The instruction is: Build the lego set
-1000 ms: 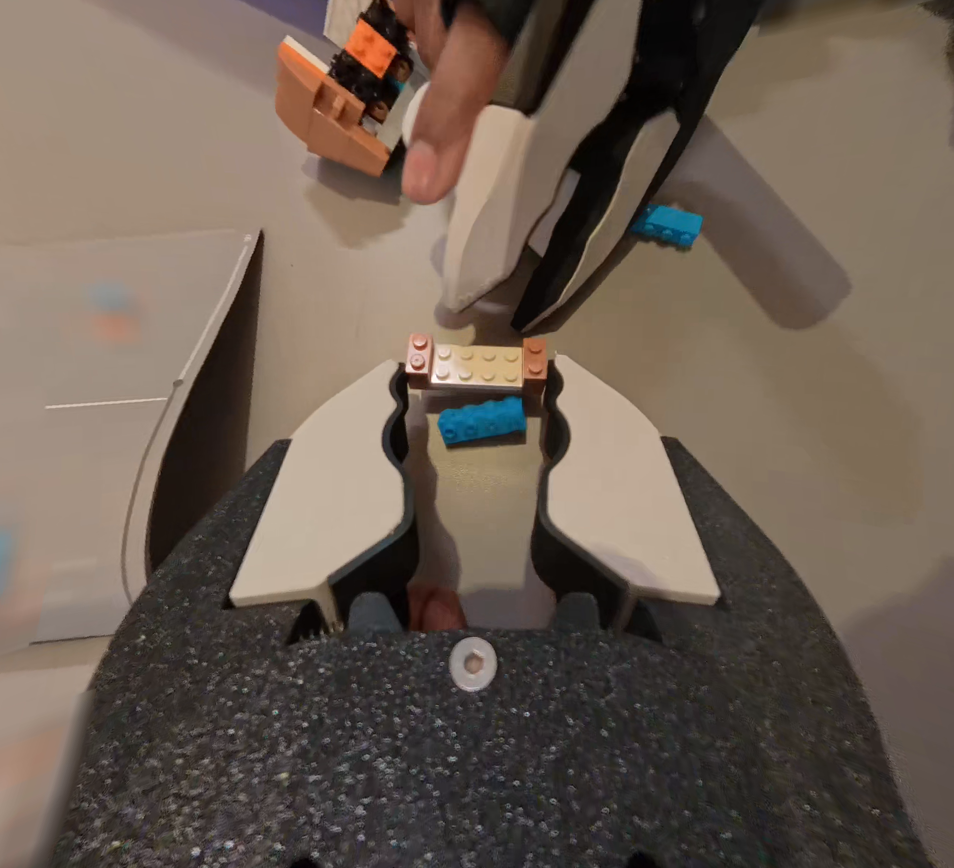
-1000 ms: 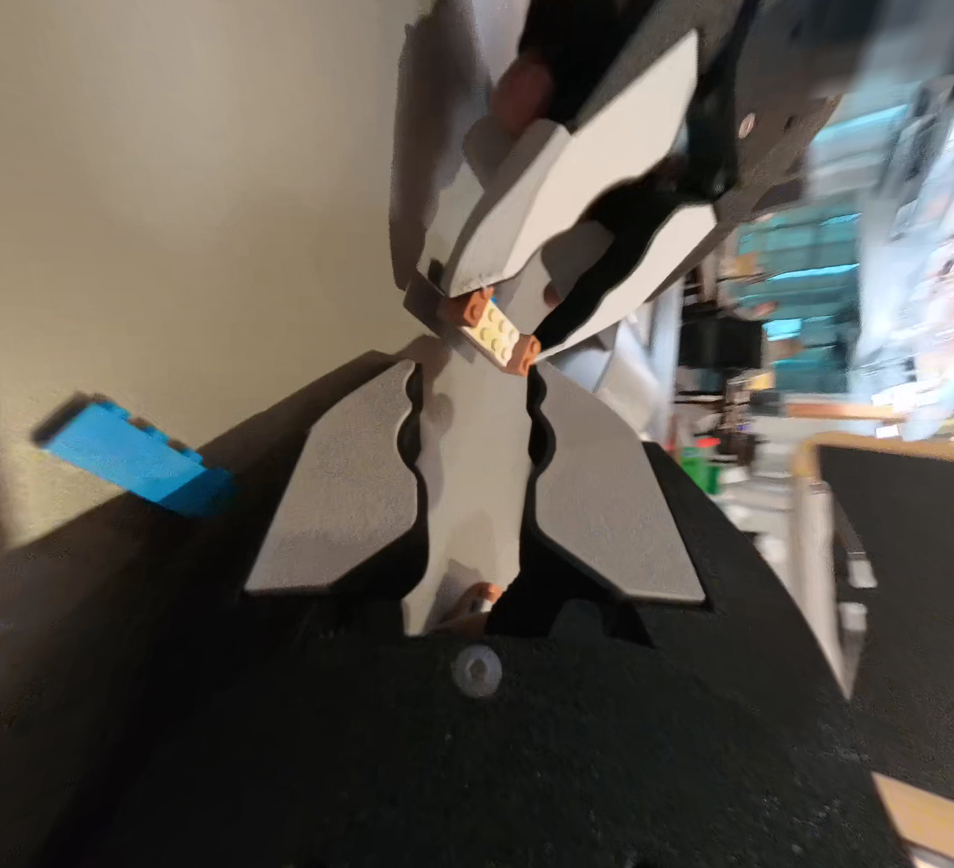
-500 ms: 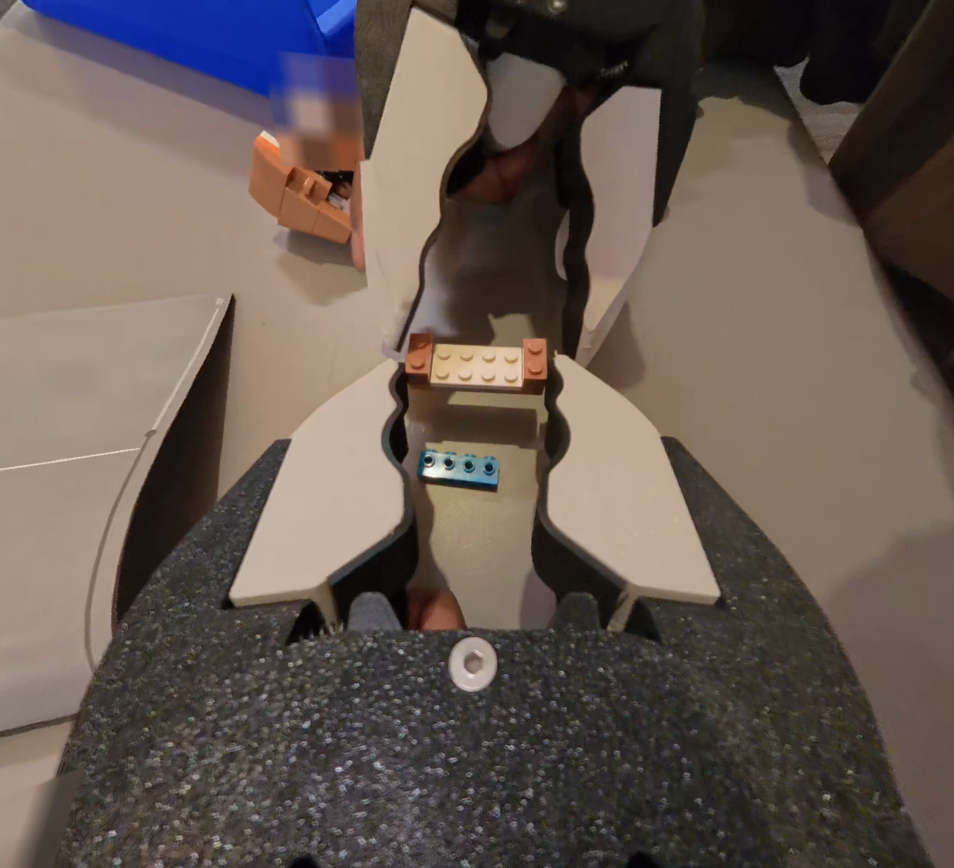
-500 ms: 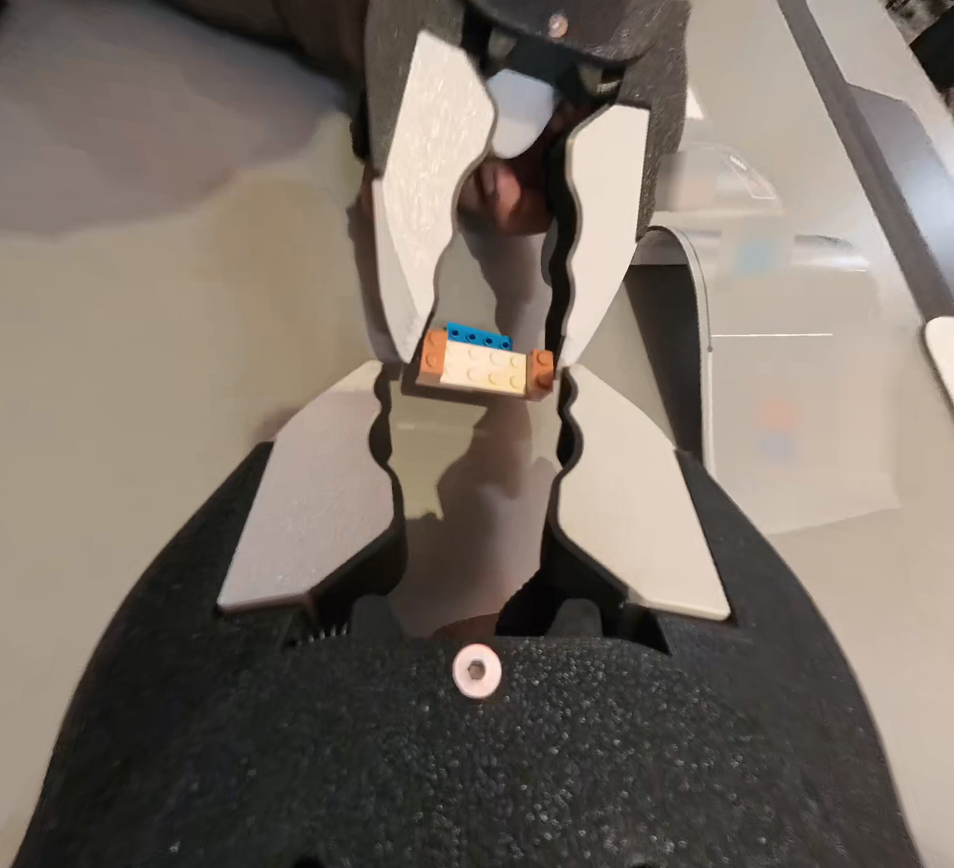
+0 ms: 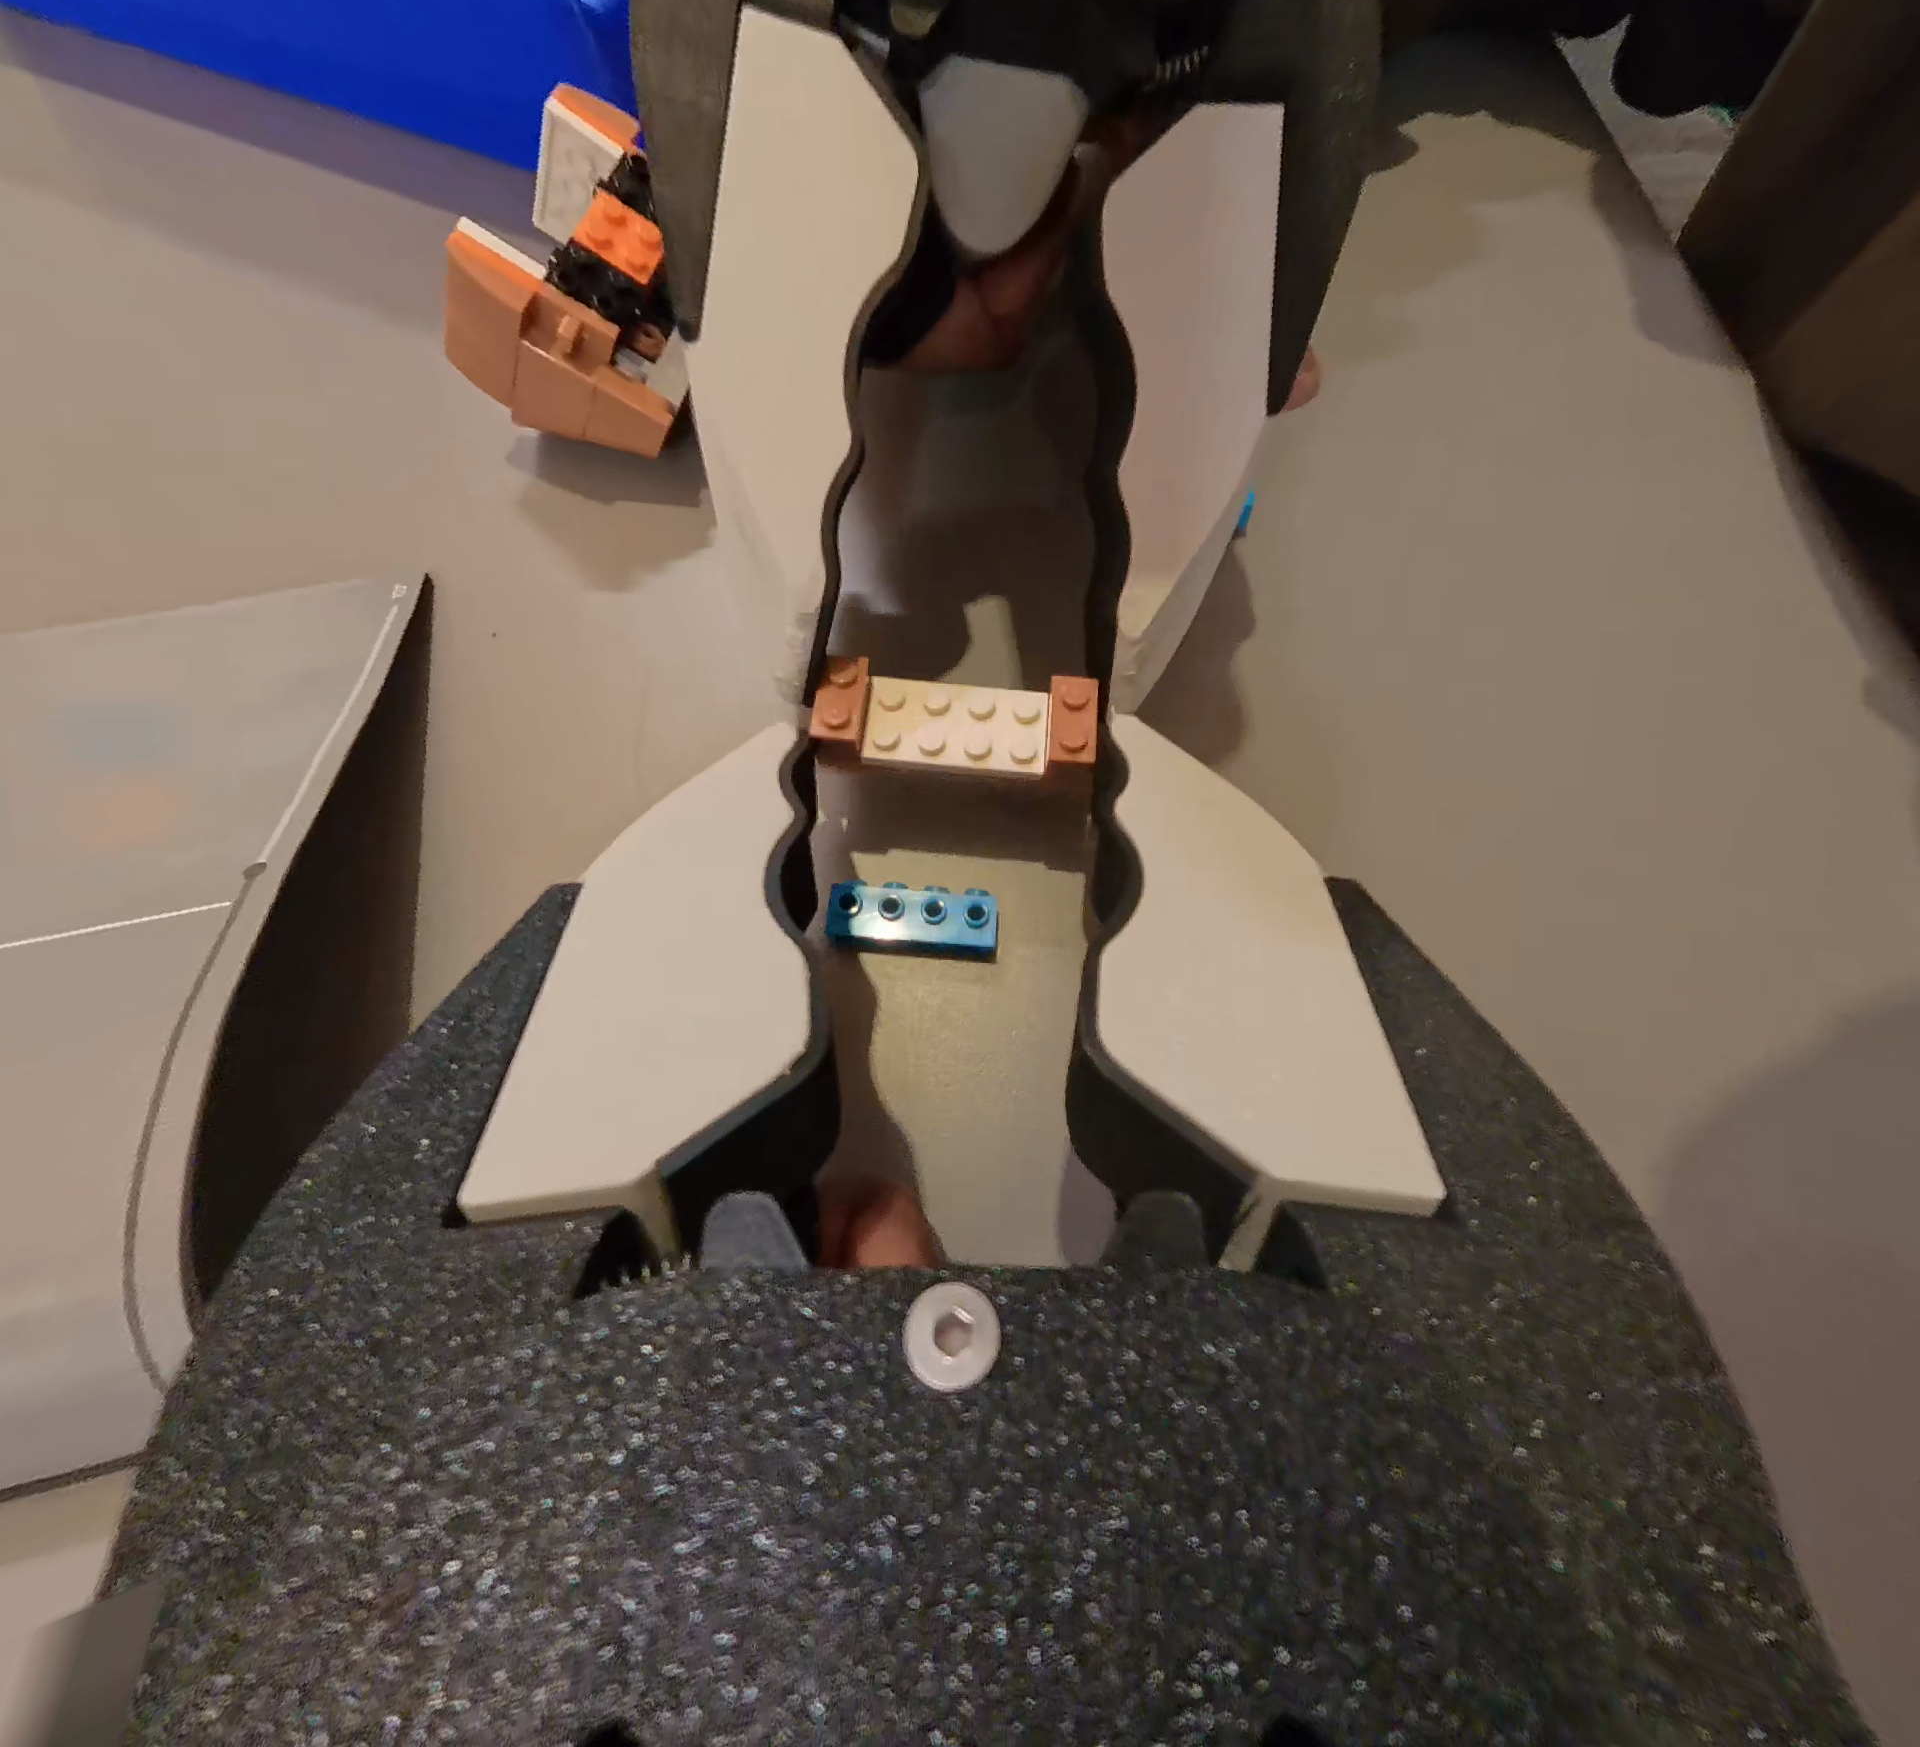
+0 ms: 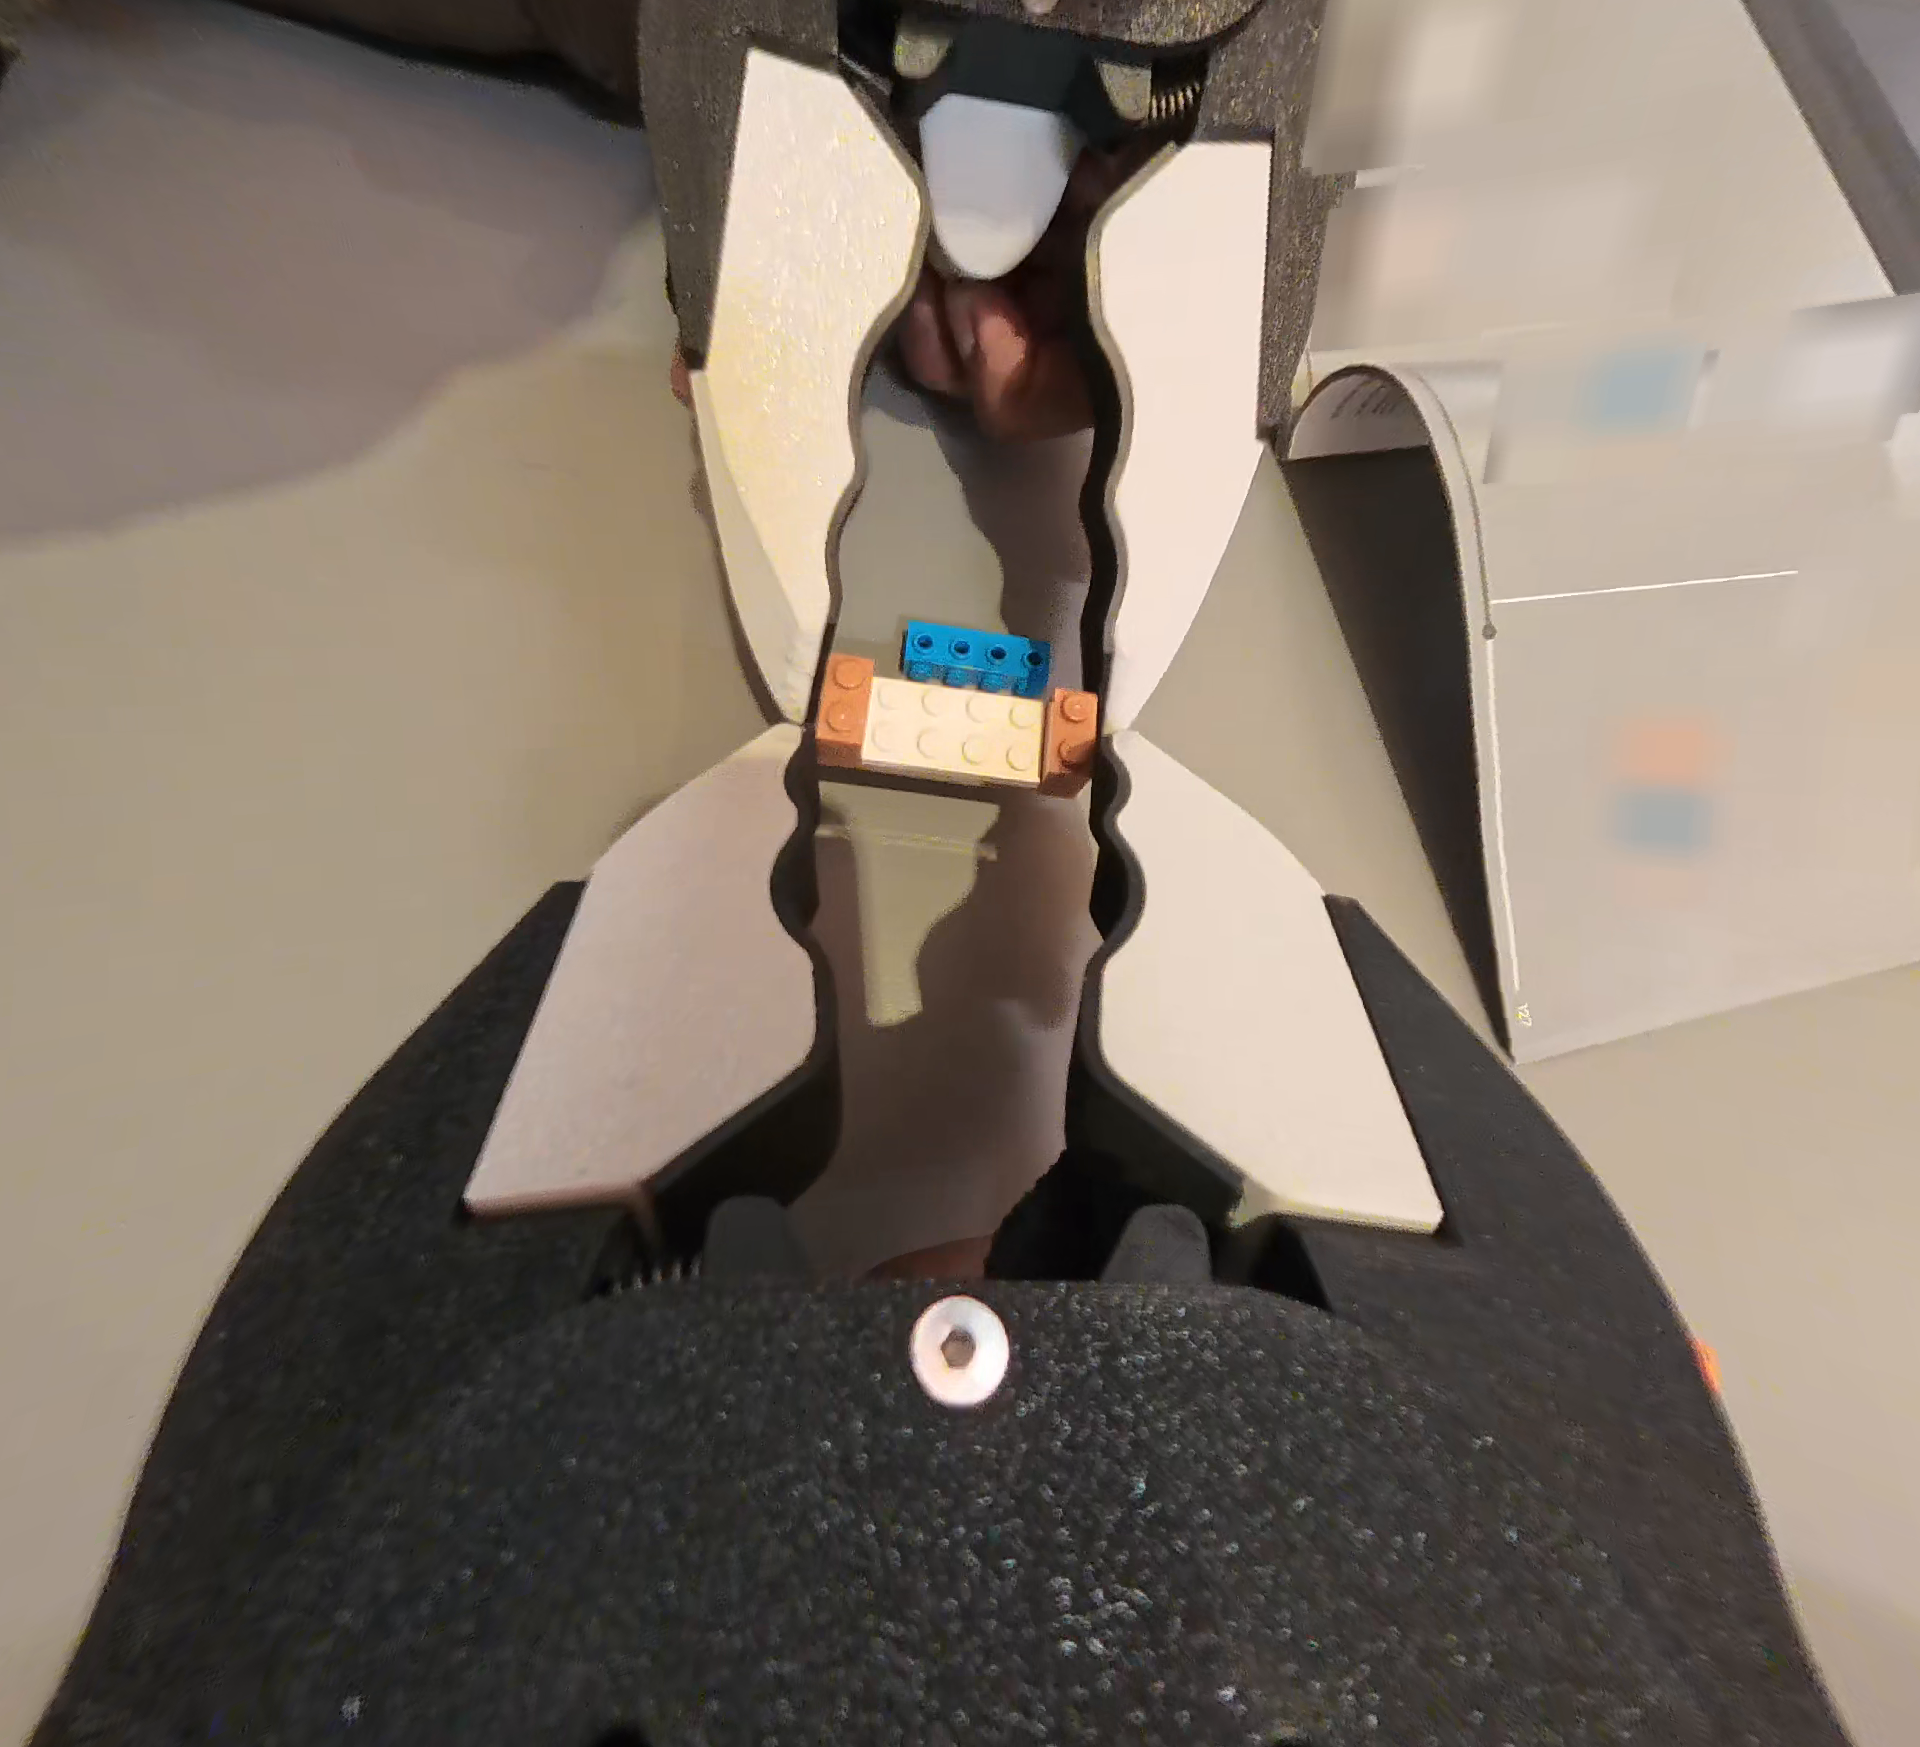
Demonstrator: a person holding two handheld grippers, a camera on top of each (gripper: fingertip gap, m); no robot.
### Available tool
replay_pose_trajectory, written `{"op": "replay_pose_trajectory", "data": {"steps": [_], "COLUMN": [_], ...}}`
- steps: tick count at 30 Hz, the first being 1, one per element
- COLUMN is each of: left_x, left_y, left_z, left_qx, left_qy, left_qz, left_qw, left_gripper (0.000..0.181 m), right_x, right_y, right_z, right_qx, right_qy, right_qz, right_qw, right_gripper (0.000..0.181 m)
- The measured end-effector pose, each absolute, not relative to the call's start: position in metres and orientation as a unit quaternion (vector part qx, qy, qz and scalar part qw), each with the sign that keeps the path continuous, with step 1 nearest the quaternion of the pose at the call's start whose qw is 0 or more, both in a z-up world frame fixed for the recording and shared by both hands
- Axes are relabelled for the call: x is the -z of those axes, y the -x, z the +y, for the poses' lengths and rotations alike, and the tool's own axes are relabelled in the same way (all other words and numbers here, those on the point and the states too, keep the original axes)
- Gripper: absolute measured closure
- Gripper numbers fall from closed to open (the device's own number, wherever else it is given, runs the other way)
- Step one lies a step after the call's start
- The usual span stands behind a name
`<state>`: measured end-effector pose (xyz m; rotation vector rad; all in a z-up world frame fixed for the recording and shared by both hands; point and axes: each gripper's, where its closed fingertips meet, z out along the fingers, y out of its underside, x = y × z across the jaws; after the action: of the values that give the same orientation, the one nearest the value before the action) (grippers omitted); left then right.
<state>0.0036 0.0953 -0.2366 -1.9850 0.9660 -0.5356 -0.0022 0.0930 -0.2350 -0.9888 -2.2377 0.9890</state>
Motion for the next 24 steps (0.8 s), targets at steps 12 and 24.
{"op": "replay_pose_trajectory", "data": {"steps": [12,24], "left_x": [0.263,0.209], "left_y": [0.017,0.008], "left_z": [0.084,0.105], "left_qx": [0.151,0.283], "left_qy": [0.838,0.77], "left_qz": [0.407,0.311], "left_qw": [0.33,0.479], "left_gripper": [0.141,0.147], "right_x": [0.258,0.234], "right_y": [-0.002,0.013], "right_z": [0.103,0.098], "right_qx": [-0.307,-0.37], "right_qy": [0.383,0.358], "right_qz": [-0.843,-0.811], "right_qw": [0.219,0.279], "right_gripper": [0.131,0.131]}}
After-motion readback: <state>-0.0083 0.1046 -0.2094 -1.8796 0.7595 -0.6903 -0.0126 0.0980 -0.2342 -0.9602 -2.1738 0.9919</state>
